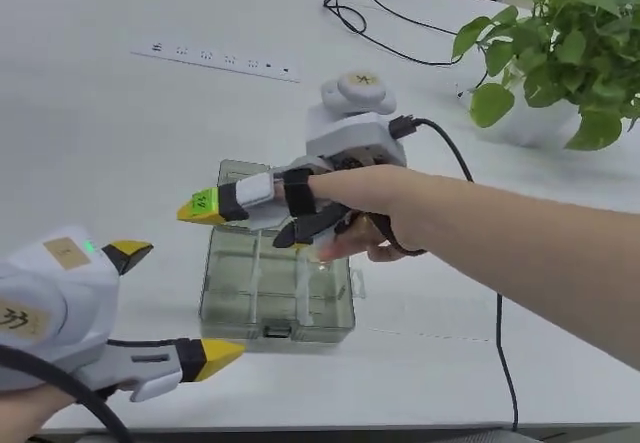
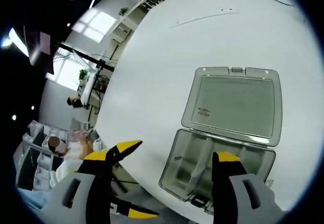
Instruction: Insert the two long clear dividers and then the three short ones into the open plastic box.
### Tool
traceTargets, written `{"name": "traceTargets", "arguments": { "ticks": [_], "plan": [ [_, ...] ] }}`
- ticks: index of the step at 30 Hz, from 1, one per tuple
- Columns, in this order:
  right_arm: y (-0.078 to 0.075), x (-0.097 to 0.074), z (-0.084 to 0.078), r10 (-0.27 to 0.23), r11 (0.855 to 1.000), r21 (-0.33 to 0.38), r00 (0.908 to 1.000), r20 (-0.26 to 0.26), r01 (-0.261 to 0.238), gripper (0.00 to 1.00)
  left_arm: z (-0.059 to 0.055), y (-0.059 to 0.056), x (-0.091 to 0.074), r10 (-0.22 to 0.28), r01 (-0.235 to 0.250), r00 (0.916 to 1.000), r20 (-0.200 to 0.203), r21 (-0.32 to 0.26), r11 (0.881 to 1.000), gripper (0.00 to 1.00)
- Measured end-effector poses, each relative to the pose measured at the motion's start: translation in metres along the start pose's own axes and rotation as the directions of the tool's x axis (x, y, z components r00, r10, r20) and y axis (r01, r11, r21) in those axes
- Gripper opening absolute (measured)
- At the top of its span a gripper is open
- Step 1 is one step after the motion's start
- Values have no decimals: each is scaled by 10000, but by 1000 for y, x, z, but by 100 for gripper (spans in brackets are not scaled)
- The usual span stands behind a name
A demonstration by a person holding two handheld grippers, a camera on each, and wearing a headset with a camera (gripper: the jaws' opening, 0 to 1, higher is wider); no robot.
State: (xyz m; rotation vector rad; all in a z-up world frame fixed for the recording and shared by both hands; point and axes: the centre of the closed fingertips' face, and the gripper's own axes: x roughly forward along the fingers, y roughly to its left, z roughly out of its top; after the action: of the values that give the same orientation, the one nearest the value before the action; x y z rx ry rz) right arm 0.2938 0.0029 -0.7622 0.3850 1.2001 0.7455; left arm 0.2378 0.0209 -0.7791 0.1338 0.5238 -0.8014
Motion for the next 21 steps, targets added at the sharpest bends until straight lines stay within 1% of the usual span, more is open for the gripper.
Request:
{"name": "traceTargets", "arguments": {
  "ticks": [1,2,3,4,5,6,7,8,9,10,11,12,13,14,15,16,18,19,20,21],
  "plan": [
    [0,-2,2,187,9998,-113,9998,78,-186,83,1,0,0,-8,8,10000,10,-7,10000,90],
    [0,-6,5,266,9995,-190,9992,285,-261,83,1,-1,0,-11,11,10000,1,-3,10000,90],
    [-1,-11,5,284,9994,-192,9990,332,-278,84,1,-1,0,12,-12,10000,-30,43,10000,90],
    [1,-12,5,378,9990,-255,9985,407,-368,85,1,0,0,18,-17,10000,-29,47,10000,90],
    [-2,-16,4,319,9991,-294,9983,482,-305,85,1,1,1,27,-27,10000,-18,30,10000,90],
    [-6,-16,7,433,9976,-573,9965,713,-392,86,1,1,1,42,-42,10000,-16,18,10000,90],
    [-9,-19,7,410,9967,-726,9958,819,-351,87,1,1,1,49,-48,10000,-47,30,10000,90],
    [-11,-22,7,350,9967,-752,9960,820,-289,87,0,1,2,52,-52,10000,-79,56,10000,90],
    [-11,-25,12,536,9926,-1144,9912,1207,-397,87,1,1,2,49,-49,10000,-78,66,10000,90],
    [-15,-26,12,489,9927,-1150,9917,1186,-352,89,1,0,2,47,-46,10000,-79,58,10000,90],
    [-18,-28,12,528,9900,-1367,9905,1268,-353,91,1,0,2,46,-46,10000,-81,47,10000,90],
    [-19,-31,15,603,9852,-1675,9876,1451,-355,92,1,0,3,45,-44,9999,-93,48,10000,90],
    [-21,-34,12,611,9831,-1795,9884,1392,-355,93,1,-1,3,38,-37,9999,-121,68,10000,90],
    [-21,-37,12,693,9775,-2077,9867,1471,-377,94,1,-2,3,34,-33,9999,-132,77,10000,90],
    [-23,-39,11,611,9762,-2150,9866,1512,-275,96,1,-2,4,33,-32,9999,-157,69,10000,90],
    [-24,-42,12,720,9690,-2452,9833,1670,-293,98,1,-3,4,28,-27,9999,-164,75,10000,90],
    [-27,-47,5,582,9683,-2494,9848,1636,-158,100,1,-4,4,10,-8,9998,-198,86,10000,90],
    [-27,-49,7,738,9626,-2700,9803,1833,-219,100,2,-5,5,-1,3,9998,-209,102,9999,90],
    [-29,-51,3,674,9652,-2609,9821,1761,-194,100,2,-6,5,-16,19,9997,-232,109,9999,90],
    [-29,-52,3,736,9627,-2695,9807,1809,-226,100,2,-6,5,-15,17,9997,-237,116,9999,90]
  ]
}}
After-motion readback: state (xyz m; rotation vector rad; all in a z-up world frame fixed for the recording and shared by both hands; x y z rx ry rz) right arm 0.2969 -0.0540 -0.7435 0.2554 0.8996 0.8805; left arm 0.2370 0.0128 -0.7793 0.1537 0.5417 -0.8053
